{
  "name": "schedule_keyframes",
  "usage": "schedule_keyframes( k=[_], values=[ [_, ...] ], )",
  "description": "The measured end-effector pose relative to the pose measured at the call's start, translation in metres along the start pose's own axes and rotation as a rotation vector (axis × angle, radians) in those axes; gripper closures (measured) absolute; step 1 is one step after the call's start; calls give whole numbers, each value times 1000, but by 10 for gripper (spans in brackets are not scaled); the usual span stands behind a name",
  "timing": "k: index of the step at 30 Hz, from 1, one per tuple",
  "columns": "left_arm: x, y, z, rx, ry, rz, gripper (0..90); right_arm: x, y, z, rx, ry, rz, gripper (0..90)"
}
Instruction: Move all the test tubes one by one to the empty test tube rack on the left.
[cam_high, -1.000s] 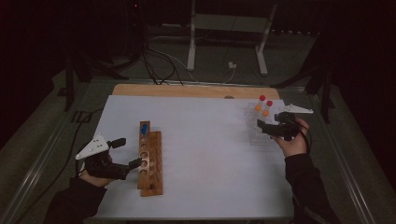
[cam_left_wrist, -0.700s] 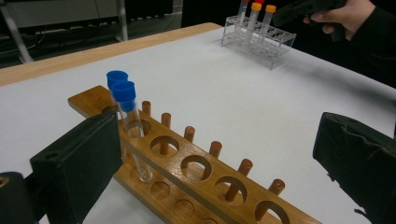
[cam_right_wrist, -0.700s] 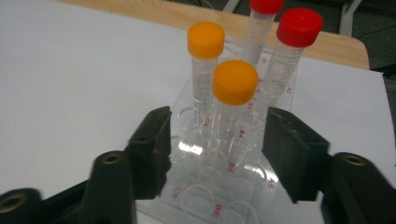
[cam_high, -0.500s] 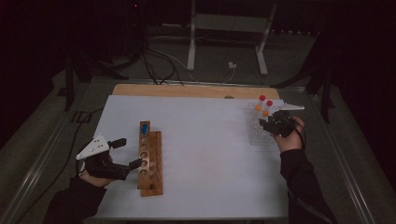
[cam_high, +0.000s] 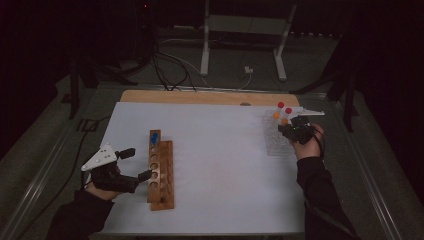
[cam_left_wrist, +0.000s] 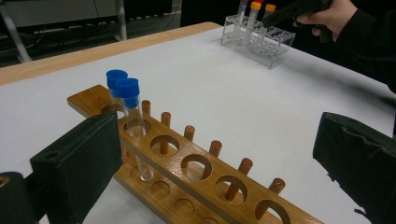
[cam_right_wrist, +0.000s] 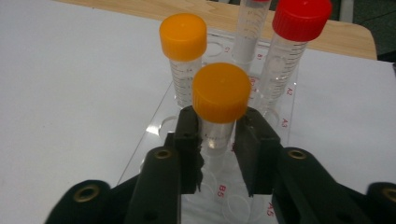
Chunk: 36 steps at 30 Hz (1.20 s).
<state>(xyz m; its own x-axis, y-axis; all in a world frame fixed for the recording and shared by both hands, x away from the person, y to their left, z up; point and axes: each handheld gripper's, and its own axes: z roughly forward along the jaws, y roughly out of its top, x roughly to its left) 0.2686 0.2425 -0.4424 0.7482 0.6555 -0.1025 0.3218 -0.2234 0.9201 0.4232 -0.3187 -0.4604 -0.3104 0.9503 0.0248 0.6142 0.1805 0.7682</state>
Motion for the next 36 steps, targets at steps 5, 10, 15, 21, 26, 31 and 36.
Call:
schedule_keyframes(
  k=[5, 10, 15, 21, 26, 31, 36],
  values=[
    [0, 0, 0, 0, -3, -4, 22, 2, 1, 2, -2, -12, -5, 739],
    [1, -1, 0, 3, -2, -5, 21, 1, 2, -2, -11, -10, -3, 743],
    [1, 0, 0, 2, -4, -5, 22, 1, 9, -11, -29, -9, -9, 744],
    [0, 0, 0, 5, -10, -4, 21, 4, 20, -29, -69, -11, -25, 744],
    [-2, 3, 0, 5, -23, -4, 21, 9, 29, -46, -95, -12, -49, 744],
    [-5, 6, 1, 4, -43, 2, 21, 21, 34, -57, -106, 13, -89, 744],
    [-9, 12, 3, 3, -59, 15, 21, 35, 35, -64, -113, 55, -117, 744]
  ],
)
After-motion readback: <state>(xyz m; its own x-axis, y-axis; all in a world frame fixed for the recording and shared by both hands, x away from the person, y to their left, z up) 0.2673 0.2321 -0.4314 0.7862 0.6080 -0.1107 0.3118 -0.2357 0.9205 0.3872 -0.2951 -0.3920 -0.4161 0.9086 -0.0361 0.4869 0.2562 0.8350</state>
